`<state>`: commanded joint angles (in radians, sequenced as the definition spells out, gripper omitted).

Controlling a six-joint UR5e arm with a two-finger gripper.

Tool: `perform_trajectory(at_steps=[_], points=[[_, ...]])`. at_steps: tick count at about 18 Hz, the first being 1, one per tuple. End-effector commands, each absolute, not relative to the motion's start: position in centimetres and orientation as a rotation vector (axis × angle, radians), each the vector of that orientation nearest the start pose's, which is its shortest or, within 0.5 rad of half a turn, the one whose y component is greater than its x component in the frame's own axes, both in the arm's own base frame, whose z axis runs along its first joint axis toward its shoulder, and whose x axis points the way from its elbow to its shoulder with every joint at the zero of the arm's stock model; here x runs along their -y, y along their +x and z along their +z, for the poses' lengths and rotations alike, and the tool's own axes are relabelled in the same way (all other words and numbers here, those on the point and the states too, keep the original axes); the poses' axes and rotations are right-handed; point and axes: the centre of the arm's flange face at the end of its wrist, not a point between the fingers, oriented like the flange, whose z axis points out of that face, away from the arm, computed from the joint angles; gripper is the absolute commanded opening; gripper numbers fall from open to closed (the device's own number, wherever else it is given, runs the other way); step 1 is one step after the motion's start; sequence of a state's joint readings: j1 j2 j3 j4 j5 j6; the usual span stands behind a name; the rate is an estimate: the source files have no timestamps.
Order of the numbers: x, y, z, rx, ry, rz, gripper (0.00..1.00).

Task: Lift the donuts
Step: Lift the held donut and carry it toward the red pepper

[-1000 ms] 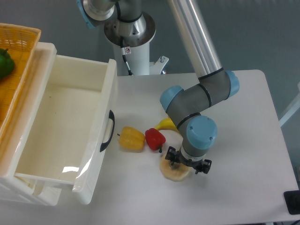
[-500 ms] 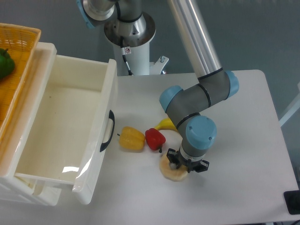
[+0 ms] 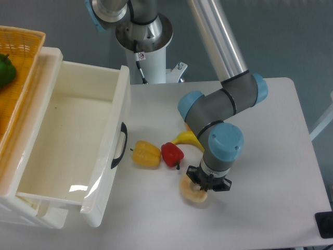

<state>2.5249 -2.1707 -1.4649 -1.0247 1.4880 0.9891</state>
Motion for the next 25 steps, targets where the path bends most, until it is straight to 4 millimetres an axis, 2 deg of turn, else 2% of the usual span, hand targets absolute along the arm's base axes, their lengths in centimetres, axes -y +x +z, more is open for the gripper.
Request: perform_trajectory(at_steps=[4,6,9,12,15,19,25], points=[[-51.0,-47.3,25.6,-0.172,-3.032,0.026,0.18],[-50.4,-46.5,27.5,-0.253,-3.025,0.048,0.18],[-49.4,-44.8,31.4,-0.41,-3.006,0.059,0.18],[-49.7,-43.0,33.8,-0.503,-2.988,0.076,0.18],[-50.7,-41.0,34.9,-0.601,-2.976,0.075,0.17],[-50.5,-39.5,36.5,-0.702,-2.959,0.066,0.2],[-50.4,-39.2,36.3,-0.722,-2.964,0.043,0.19]])
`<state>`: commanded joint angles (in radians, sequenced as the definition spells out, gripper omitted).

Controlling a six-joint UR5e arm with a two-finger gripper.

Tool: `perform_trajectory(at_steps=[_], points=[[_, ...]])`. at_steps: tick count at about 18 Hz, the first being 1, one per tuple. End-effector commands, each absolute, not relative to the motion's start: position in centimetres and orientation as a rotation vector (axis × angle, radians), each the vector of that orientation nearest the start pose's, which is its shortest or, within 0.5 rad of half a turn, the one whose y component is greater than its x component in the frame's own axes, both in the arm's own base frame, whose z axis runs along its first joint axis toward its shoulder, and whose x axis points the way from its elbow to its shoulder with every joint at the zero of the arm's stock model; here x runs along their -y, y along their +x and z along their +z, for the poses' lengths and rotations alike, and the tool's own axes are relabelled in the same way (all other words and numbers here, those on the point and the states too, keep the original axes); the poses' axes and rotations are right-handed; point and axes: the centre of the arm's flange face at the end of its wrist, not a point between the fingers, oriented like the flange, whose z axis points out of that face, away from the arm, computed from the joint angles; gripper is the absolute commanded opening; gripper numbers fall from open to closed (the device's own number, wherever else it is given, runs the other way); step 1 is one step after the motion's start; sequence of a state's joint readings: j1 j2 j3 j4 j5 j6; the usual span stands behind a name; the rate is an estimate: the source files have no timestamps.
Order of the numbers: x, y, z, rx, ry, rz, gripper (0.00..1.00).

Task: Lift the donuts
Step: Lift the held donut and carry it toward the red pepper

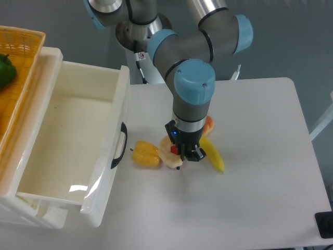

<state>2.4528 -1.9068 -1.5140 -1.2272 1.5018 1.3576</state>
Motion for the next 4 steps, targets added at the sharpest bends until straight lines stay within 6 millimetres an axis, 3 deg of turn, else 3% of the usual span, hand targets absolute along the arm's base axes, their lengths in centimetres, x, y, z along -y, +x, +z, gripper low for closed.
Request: perform_trajectory(at_steps=[4], points=[[-49.8,-39.31,36.27,-0.711,-2.967,0.038,0.18]])
